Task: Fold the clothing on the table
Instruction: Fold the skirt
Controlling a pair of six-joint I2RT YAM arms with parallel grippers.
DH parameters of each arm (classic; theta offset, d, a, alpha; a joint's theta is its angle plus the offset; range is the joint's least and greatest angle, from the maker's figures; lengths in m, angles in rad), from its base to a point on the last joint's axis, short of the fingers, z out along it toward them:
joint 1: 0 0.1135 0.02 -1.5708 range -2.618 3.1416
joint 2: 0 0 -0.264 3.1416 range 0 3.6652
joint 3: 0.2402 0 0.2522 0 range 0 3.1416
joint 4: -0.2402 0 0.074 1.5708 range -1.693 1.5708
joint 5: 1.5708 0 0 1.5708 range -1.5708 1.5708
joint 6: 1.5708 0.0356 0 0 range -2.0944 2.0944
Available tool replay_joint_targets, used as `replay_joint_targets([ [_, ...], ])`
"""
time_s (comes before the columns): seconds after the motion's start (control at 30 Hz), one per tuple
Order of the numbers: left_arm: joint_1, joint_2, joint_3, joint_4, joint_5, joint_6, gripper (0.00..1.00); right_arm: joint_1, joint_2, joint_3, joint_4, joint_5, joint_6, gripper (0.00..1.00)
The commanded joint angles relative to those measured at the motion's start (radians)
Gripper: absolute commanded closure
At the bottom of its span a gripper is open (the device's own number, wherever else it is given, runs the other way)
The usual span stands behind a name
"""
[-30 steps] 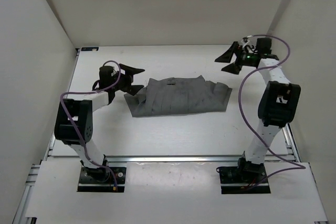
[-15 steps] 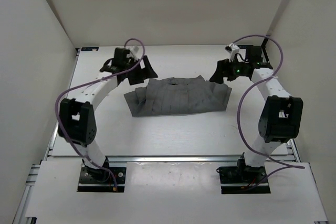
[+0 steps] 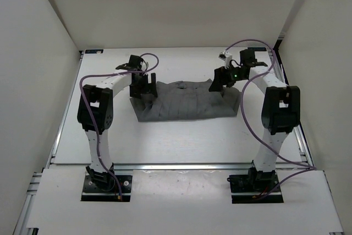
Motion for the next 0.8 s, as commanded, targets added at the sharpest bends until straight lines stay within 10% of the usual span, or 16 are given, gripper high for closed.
replay_joint_targets([
  [0.0,0.000,0.017,0.148,0.055,0.012,0.013,0.01,-0.002,0.053,0.143,-0.049,-0.030,-0.026,0.01],
  [0.77,-0.011,0.170,0.295,0.083,0.096,0.030,0.01,-0.038,0.475,0.626,-0.341,-0.099,0.003,0.03],
])
